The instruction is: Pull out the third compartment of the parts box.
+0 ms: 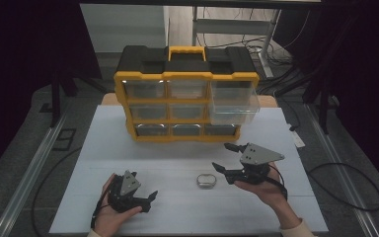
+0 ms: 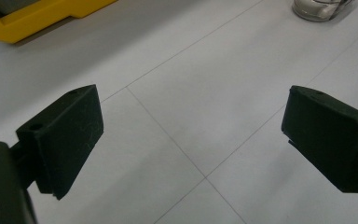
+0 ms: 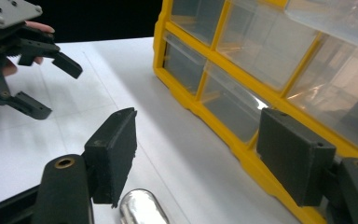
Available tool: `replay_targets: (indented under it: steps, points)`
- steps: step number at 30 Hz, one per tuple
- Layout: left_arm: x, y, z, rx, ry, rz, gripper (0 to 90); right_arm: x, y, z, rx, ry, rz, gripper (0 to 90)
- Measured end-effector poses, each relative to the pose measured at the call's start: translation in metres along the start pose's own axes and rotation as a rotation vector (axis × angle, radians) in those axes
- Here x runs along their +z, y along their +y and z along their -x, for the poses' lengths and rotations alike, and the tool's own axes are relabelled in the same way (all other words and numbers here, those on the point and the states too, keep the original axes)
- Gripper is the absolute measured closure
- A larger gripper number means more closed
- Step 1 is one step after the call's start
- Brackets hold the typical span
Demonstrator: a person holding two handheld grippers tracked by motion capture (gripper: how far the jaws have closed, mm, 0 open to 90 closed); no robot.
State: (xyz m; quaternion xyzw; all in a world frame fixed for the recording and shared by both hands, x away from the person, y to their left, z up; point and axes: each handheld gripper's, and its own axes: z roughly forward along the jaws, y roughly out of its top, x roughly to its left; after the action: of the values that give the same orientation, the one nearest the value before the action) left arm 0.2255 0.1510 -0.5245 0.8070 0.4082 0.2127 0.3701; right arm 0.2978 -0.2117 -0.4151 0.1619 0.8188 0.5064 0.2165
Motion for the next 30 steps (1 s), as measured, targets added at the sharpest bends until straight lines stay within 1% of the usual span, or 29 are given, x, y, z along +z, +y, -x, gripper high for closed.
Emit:
replay_targets:
  steps: [5,6,8,11,17,18,20,22,24,26,28,30]
  points:
    - [-0.002,-0.001,-0.001,-0.001,0.004,0.001,6.1,0.003,-0.001,0.001,0.008,0.027,-0.014,28.8]
    - [-0.002,-0.001,-0.001,-0.004,0.006,0.001,6.1,0.003,-0.001,0.001,0.008,0.027,-0.014,28.8]
    - [-0.002,-0.001,-0.001,-0.002,0.007,0.0,6.1,0.006,-0.002,0.0,0.01,0.034,-0.031,28.5]
    - [-0.001,-0.001,-0.001,-0.002,0.006,-0.001,6.1,0.007,-0.003,0.001,0.012,0.037,-0.037,28.5]
    - [-0.001,-0.002,0.0,0.002,0.007,-0.004,6.1,0.014,-0.008,0.0,0.024,0.053,-0.065,27.8]
    - [-0.001,-0.002,0.0,0.002,0.008,-0.003,6.1,0.014,-0.008,0.0,0.024,0.053,-0.065,27.8]
    - [-0.001,-0.002,-0.001,0.0,0.007,-0.004,6.1,0.016,-0.009,-0.001,0.016,0.055,-0.084,27.3]
    - [-0.001,-0.002,-0.001,0.001,0.007,-0.007,6.1,0.019,-0.01,-0.002,0.017,0.068,-0.094,27.3]
    - [-0.001,-0.002,-0.001,0.001,0.007,-0.006,6.1,0.02,-0.01,-0.002,0.017,0.071,-0.098,27.3]
    - [-0.001,-0.003,-0.002,-0.003,0.007,-0.004,6.1,0.021,-0.01,-0.002,0.01,0.078,-0.114,27.2]
    - [-0.001,-0.003,-0.002,-0.008,0.004,-0.001,6.1,0.023,-0.01,0.0,0.021,0.095,-0.118,27.2]
    - [-0.001,-0.002,-0.003,-0.005,0.002,-0.002,6.1,0.024,-0.01,0.0,0.022,0.097,-0.124,27.2]
